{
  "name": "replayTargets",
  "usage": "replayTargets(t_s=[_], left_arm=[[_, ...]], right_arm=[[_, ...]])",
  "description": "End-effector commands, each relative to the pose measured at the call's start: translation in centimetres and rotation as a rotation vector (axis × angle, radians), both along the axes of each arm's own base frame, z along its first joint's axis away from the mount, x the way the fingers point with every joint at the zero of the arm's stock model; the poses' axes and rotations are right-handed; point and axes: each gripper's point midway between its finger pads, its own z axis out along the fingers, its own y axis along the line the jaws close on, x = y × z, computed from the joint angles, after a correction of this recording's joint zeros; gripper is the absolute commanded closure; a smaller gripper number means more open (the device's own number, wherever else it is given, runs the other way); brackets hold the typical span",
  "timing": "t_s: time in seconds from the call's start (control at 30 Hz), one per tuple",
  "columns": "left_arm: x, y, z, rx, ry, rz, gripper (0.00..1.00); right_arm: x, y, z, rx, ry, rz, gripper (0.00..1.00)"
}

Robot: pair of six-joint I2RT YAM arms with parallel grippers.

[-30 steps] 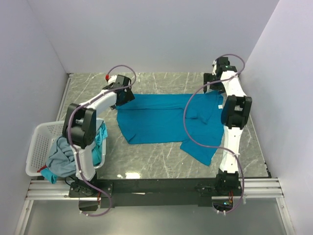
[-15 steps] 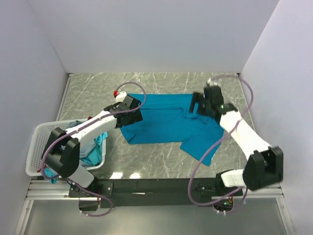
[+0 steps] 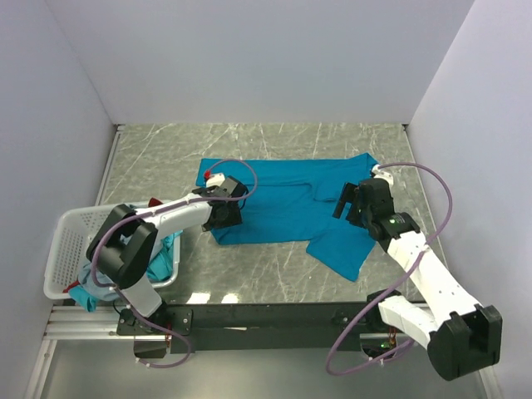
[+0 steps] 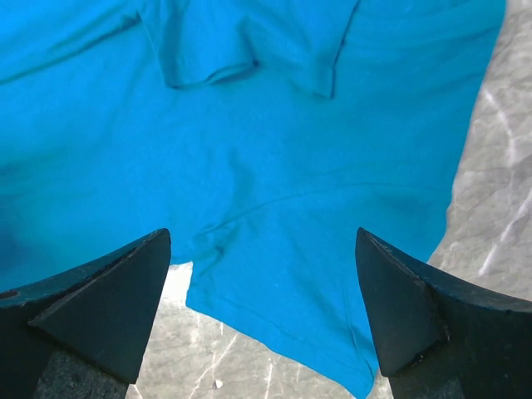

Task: Fold and stack the t-shirts
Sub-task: Fold the tshirt

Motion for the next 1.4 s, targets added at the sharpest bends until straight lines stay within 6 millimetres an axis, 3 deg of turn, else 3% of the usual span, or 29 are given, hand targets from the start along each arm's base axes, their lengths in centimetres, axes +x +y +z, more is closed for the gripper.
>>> replayTargets(t_s=[0.0,0.4,0.73,1.37], left_arm=[[0.3,-0.5,0.0,-0.01,-0.009,-0.007,0.26],[-0.1,-0.6,-2.0,0.02,0.05,-0.016,0.39],[-0.2,-0.1,-1.7,0.063,0.075,-0.008,0.56],[-1.9,1.3,-0.5,0.093,0.103,0.02,0.66]], right_arm=[[-0.3,-1.0,0.1,-0.025,-0.023,-0.034,0.02],[-0.3,-1.9,-1.2,-0.081,0.021,-0.053,0.02],[-0.2,-1.7,-1.5,-0.081,0.027,-0.041,0.02],[0.0,-1.9,-2.2,-0.096,0.06,-0.049,0.02]])
